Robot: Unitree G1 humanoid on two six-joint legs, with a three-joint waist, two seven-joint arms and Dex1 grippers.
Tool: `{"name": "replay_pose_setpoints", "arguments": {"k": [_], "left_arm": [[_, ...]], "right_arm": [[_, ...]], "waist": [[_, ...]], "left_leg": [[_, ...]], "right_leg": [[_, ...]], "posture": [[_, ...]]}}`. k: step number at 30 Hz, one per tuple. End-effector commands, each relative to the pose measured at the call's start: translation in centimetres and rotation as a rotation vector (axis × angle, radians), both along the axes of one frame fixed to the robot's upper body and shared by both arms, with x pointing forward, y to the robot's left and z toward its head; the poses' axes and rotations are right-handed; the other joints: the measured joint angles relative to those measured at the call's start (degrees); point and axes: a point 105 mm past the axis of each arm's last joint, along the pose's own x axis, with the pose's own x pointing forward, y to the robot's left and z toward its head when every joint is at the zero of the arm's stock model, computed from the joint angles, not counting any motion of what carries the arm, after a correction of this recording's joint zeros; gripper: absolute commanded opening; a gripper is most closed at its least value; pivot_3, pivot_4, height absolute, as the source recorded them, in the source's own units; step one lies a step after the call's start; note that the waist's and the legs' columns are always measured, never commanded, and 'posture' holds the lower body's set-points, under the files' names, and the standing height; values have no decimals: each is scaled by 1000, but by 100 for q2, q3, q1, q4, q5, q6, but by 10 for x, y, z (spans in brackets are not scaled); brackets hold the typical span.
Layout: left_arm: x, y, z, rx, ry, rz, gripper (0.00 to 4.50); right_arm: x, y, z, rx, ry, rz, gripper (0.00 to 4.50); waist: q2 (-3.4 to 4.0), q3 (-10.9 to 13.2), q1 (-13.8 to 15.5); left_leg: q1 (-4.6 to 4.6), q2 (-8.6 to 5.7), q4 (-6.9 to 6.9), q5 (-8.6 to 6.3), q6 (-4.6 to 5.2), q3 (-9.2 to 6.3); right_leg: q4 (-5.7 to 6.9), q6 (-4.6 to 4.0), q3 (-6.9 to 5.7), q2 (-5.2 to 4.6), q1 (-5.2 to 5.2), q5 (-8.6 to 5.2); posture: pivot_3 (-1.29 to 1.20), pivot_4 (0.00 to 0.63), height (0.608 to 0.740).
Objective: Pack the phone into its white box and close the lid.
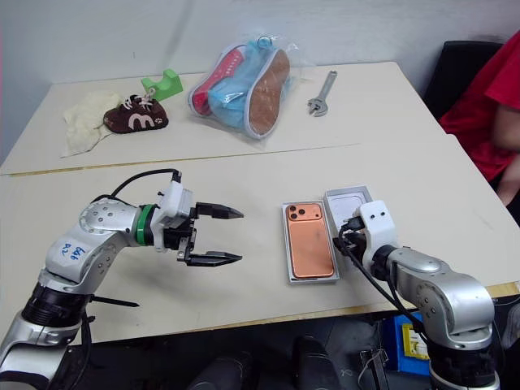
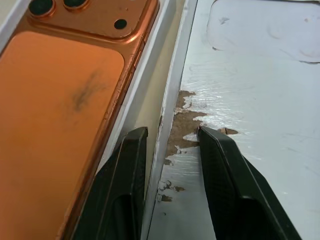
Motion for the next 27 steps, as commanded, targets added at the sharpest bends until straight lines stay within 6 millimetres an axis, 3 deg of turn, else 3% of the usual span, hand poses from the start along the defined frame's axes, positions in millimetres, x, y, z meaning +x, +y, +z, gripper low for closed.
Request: {"name": "replay_pose_setpoints", "arguments": {"k": [1,6,12,17,21,24,27], "left_arm": [[2,-2,10,-13,-43,-2,4500],[5,-4,9,-20,-44,8,4500],[6,-2,5,-28,-32,25,4500],[13,8,5,-25,-42,79,4500],[19,26,4,-2,-56,148,4500],[19,41,2,11,-55,208,4500],[16,49,0,21,-55,243,4500]], "right_arm": [[1,-3,-3,-38,-19,-18,1381],[4,0,4,-31,-60,-23,34],[-8,12,46,142,-117,47,34],[-22,62,85,600,-73,351,34],[-37,102,92,836,37,532,34],[-47,131,96,1028,199,575,34],[-46,144,87,1124,293,543,34]], "waist": [[-1,0,1],[-1,-1,3],[2,1,-3],[3,1,-72],[9,2,-139],[12,5,-197],[10,3,-288]], "left_leg": [[0,0,2,0,0,0],[0,0,8,0,0,0],[-4,-1,12,0,0,0],[-3,5,7,0,-1,-1],[3,9,-5,0,-1,-7],[16,6,-13,0,-1,2],[19,4,-7,0,-1,26]], "right_leg": [[0,0,0,0,0,0],[0,0,1,0,2,0],[4,0,1,0,-1,0],[6,0,-7,2,-1,0],[22,-5,-43,-5,-1,2],[20,-26,-118,-31,-5,11],[5,-28,-213,-78,-2,12]], "posture": [[0,150,740],[0,150,740],[0,150,740],[0,150,740],[0,150,740],[0,150,740],[0,150,740]]}}
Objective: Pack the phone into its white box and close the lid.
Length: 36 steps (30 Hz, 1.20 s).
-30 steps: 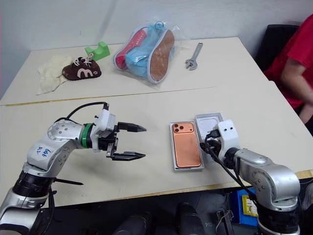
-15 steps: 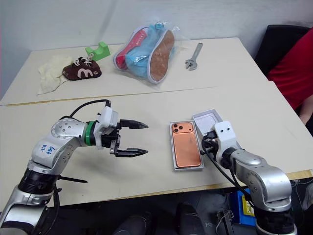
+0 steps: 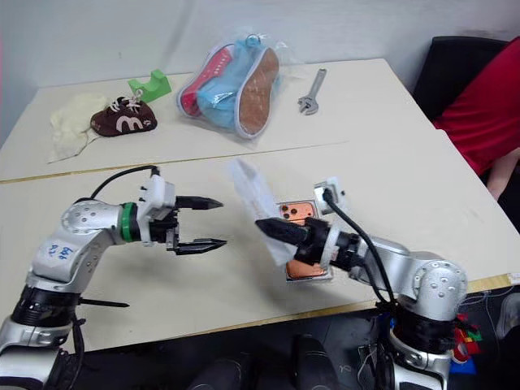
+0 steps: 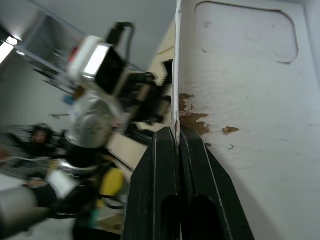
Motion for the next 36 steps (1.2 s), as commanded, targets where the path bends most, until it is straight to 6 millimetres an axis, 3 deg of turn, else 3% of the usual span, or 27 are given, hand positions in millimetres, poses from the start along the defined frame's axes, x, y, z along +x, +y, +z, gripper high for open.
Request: {"name": "replay_pose_setpoints", "arguments": {"k": [1,5,8,17,20,21,24,29,32,36], "left_arm": [[-4,10,7,10,-42,37,4500],[-5,18,-1,40,-33,63,4500],[4,16,-7,47,-26,82,3997],[29,-14,-33,118,-23,-18,1149],[39,-31,-34,105,-32,-57,249],[42,-38,-33,96,-36,-74,6],[46,-54,-31,76,-37,-126,0],[48,-76,-32,58,-26,-205,0],[51,-91,-32,44,-26,-234,0],[55,-114,-31,7,-36,-259,0]], "right_arm": [[1,10,-3,109,124,11,34],[14,10,-28,138,294,-74,34],[15,2,-45,98,353,-132,0],[-1,-26,-51,44,323,-249,0],[-14,-29,-70,-124,268,-243,0],[-16,-31,-76,-151,272,-252,203],[-14,-37,-79,-144,260,-302,952],[-8,-63,-55,-134,134,-422,2706],[-14,-91,-28,-135,11,-481,2706],[-31,-112,0,-175,-133,-461,2706]], "waist": [[-1,-1,-34],[2,0,-12],[3,1,10],[10,-5,82],[6,-7,142],[3,-10,161],[-7,-15,187],[-8,-16,193],[-8,-15,263],[-9,-13,353]], "left_leg": [[1,1,-1,0,0,3],[2,-1,-3,0,0,3],[1,-7,-1,0,1,-1],[4,-12,2,-1,3,0],[1,-14,15,-3,8,2],[0,-14,22,-5,12,2],[-4,-14,38,-10,20,0],[-10,-17,56,-13,25,2],[-24,-19,68,-15,29,2],[-31,-21,78,-19,37,3]], "right_leg": [[-1,-3,-19,-6,4,2],[1,-15,-30,-10,7,9],[0,-17,-35,-14,8,10],[-4,-17,-32,-20,15,11],[-8,-17,-29,-21,18,11],[-9,-17,-29,-21,19,11],[-7,-16,-29,-21,23,11],[-3,-14,-25,-22,21,12],[-6,-9,-26,-22,18,15],[-13,4,-23,-23,20,22]], "posture": [[0,150,740],[0,150,740],[0,150,740],[0,150,740],[0,150,740],[0,150,740],[0,150,740],[0,150,740],[0,150,740],[0,150,740]]}}
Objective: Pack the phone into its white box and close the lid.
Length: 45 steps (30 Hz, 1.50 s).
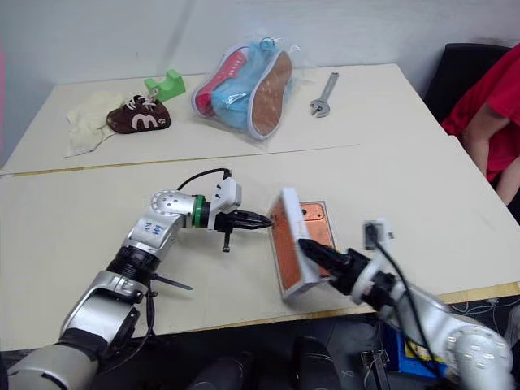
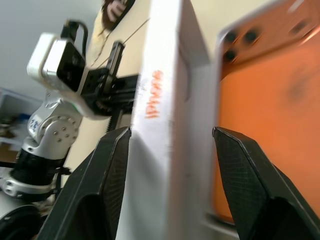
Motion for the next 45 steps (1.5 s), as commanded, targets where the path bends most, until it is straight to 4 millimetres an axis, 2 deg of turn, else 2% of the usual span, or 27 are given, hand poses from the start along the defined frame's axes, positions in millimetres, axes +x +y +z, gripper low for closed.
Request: {"name": "replay_pose_setpoints", "arguments": {"k": [1,4,5,7,9,11,13,14,16,17,20,23,28,32,36,38,40,42,45], "left_arm": [[3,-24,9,-36,-46,-36,0],[6,-35,15,-66,-64,-30,0],[8,-35,18,-73,-71,-27,0],[9,-28,26,-82,-78,-29,0],[4,-17,32,-79,-53,-63,0],[-10,-1,33,-40,3,-152,0],[-26,17,22,57,55,-239,0],[-32,25,15,113,71,-277,0],[-36,34,-1,214,65,-300,0],[-33,32,-7,245,39,-284,0],[-17,12,-13,247,-37,-222,0],[-8,-12,-8,188,-68,-197,0],[5,-40,-2,123,-91,-148,0],[9,-40,0,119,-98,-144,0],[5,-31,0,139,-73,-185,0],[-3,-24,10,94,10,-247,0],[-11,-23,26,7,132,-292,0],[-12,-29,35,-39,182,-294,0],[-10,-57,31,-22,142,-273,0]], "right_arm": [[-20,-5,35,-54,-162,94,2706],[-27,-3,35,-182,-196,194,2706],[-30,2,31,-236,-204,249,2538],[-38,12,18,-363,-209,361,2128],[-44,18,0,-495,-203,455,1535],[-49,22,-17,-597,-201,550,849],[-50,24,-33,-673,-202,610,185],[-50,23,-39,-708,-201,635,55],[-50,20,-50,-777,-198,673,55],[-48,18,-54,-802,-196,675,55],[-40,14,-63,-833,-196,652,55],[-33,14,-65,-827,-207,628,55],[-18,15,-62,-789,-228,547,55],[-14,17,-55,-754,-244,521,55],[-22,18,-47,-706,-254,555,55],[-21,19,-31,-626,-297,534,55],[-11,12,-19,-587,-318,464,55],[-1,2,-17,-602,-313,399,55],[15,-13,-24,-683,-289,332,55]], "waist": [[-3,2,33],[-10,6,85],[-12,7,80],[-13,8,77],[-15,9,84],[-16,10,72],[-16,10,67],[-16,10,66],[-15,10,117],[-16,11,155],[-21,13,290],[-29,17,327],[-32,18,284],[-33,19,259],[-33,19,269],[-33,19,283],[-34,20,260],[-34,20,278],[-35,19,304]], "left_leg": [[-1,0,1,-1,1,2],[-2,3,2,-1,3,8],[-2,3,3,-1,3,9],[-2,9,0,-1,4,21],[-1,12,-1,-1,3,24],[-2,13,-2,-1,3,25],[-2,13,-3,-1,3,26],[-2,13,-3,-1,3,26],[0,8,-1,-1,3,26],[-2,4,2,-1,3,24],[-5,-2,18,-1,4,15],[-33,-4,46,-1,6,15],[-67,-3,86,-3,4,18],[-67,-3,85,-3,4,18],[-69,-3,87,-4,4,18],[-71,-4,89,-4,6,18],[-74,-4,90,-5,7,18],[-73,-4,91,-5,7,18],[-74,-5,94,-6,9,13]], "right_leg": [[-4,0,2,0,0,0],[-7,2,7,1,1,1],[-6,2,7,1,1,1],[-3,2,16,4,-3,1],[-1,2,18,6,-6,1],[1,2,19,8,-11,1],[2,2,19,10,-15,1],[1,2,18,9,-15,1],[-2,2,17,6,-11,1],[-3,2,15,4,-10,1],[-19,12,9,1,4,7],[-25,27,8,1,-8,17],[-11,29,4,0,-28,18],[-1,29,6,1,-32,18],[7,29,6,0,-33,18],[7,29,6,-1,-33,18],[10,29,5,0,-33,20],[12,29,5,-1,-33,21],[11,29,1,-1,-29,21]], "posture": [[0,150,740],[0,150,740],[0,150,740],[0,150,740],[0,150,740],[0,150,740],[0,150,740],[0,150,740],[0,150,740],[0,150,740],[0,150,740],[0,150,740],[0,150,740],[0,150,740],[0,150,740],[0,150,740],[0,150,740],[0,150,740],[0,150,740]]}}
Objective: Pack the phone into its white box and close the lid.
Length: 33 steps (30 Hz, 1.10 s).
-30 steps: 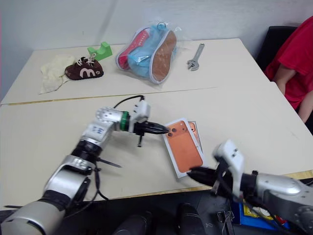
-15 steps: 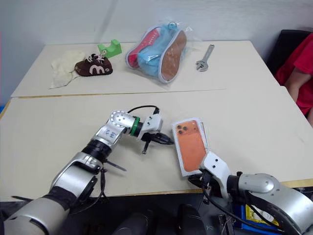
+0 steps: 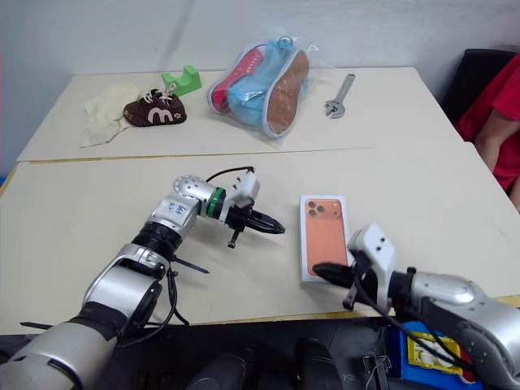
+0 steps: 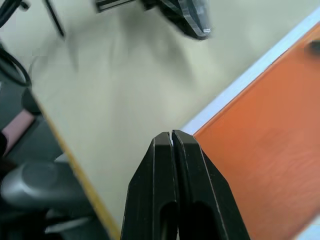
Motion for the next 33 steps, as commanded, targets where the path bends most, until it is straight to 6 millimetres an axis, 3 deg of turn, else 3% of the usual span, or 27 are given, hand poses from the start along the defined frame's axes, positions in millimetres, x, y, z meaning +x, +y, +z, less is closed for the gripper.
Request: {"name": "replay_pose_setpoints", "arguments": {"k": [1,5,9,12,16,20,22,25,28,32,33], "left_arm": [[0,-38,3,17,-100,-6,0],[20,-55,-37,219,-224,149,0],[30,-46,-60,360,-328,195,0],[35,-32,-54,334,-291,211,0],[29,13,-42,272,-194,162,0],[-2,77,-24,214,-82,111,784],[-28,119,-2,165,2,135,1301],[-65,161,30,128,90,207,2077],[-98,190,58,137,120,304,3050],[-125,214,68,187,81,450,3992],[-129,215,69,186,86,465,4001]], "right_arm": [[16,-16,-8,-63,-14,-88,55],[24,-19,-35,-190,3,-104,55],[27,-20,-59,-302,-7,-95,55],[29,-18,-53,-261,-44,-100,55],[32,-27,-20,-200,-170,-106,55],[14,-38,6,-143,-163,21,832],[5,-52,24,-144,-154,94,1421],[-2,-74,48,-139,-129,152,2298],[-3,-93,68,-145,-99,197,3395],[9,-110,94,-173,-131,211,4408],[12,-112,97,-177,-148,211,4461]], "waist": [[0,0,26],[-3,-2,-10],[-52,-45,-74],[-77,-64,-92],[-67,-65,-195],[-26,-59,-350],[-23,-52,-364],[-1,-25,-443],[25,-3,-439],[102,35,-376],[101,36,-343]], "left_leg": [[-3,-2,1,0,1,-1],[-3,-8,2,0,1,5],[12,-2,-3,-1,0,11],[55,-1,-14,-1,0,11],[90,2,-31,-1,0,11],[79,3,-86,-1,1,16],[74,5,-70,-1,1,8],[63,4,-54,-10,-8,5],[80,3,-77,-26,12,2],[90,3,-90,-27,25,21],[94,5,-95,-27,25,20]], "right_leg": [[0,0,-1,-2,0,0],[-3,13,6,-5,4,7],[-6,13,15,0,4,7],[-7,13,22,2,39,7],[-7,12,30,6,67,6],[12,1,52,12,13,0],[21,-15,34,13,0,-8],[16,-29,15,7,-4,-16],[-11,-34,6,4,25,-18],[-40,-30,16,1,35,-15],[-39,-30,14,2,36,-16]], "posture": [[0,150,740],[0,150,740],[0,150,740],[0,150,740],[0,150,740],[0,150,740],[0,150,740],[0,150,740],[0,150,740],[0,150,740],[0,150,740]]}}
